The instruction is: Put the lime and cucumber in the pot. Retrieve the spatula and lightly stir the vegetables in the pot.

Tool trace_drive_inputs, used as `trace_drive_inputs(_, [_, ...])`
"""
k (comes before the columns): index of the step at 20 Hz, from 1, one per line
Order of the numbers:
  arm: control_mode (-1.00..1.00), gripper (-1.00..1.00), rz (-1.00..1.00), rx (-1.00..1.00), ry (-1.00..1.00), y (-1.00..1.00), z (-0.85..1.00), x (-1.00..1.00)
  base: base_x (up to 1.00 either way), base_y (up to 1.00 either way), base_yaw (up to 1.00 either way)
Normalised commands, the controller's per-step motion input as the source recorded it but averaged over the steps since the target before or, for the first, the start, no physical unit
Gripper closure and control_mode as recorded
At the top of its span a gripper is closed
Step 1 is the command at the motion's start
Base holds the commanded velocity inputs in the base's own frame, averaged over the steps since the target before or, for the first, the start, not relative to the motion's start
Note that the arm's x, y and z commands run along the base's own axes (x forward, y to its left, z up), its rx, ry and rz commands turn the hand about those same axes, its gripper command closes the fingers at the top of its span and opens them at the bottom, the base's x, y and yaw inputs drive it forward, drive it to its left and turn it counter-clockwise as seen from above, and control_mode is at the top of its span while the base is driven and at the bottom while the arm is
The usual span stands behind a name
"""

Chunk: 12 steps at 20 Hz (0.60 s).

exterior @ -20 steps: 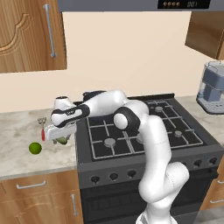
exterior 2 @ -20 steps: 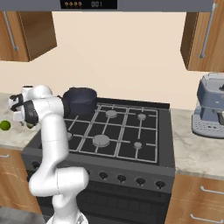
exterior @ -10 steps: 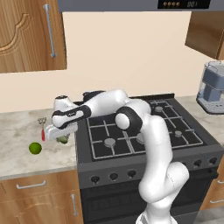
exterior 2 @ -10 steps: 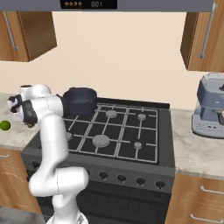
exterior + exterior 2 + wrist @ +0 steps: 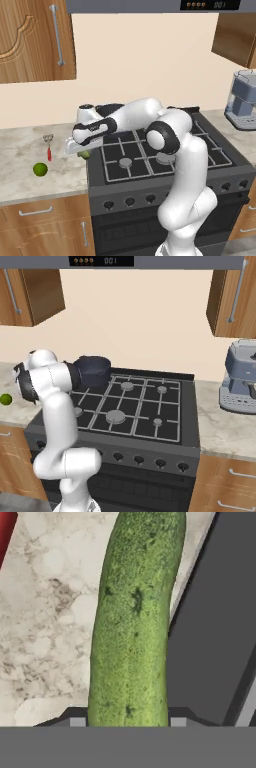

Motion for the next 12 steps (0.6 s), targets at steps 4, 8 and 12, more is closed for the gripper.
trace_drive_inputs(4, [-1.0,1.0,0.0,0.03,0.05,-0.39,0.57,0.0,0.0,0.0,0.0])
trace_drive_inputs(8, [-1.0,1.0,0.0,0.0,0.0,-0.38,0.47,0.0,0.0,0.0,0.0])
trace_drive_inputs(12, [-1.0,1.0,0.0,0.0,-0.03,0.0,0.57,-0.18,0.0,0.0,0.0])
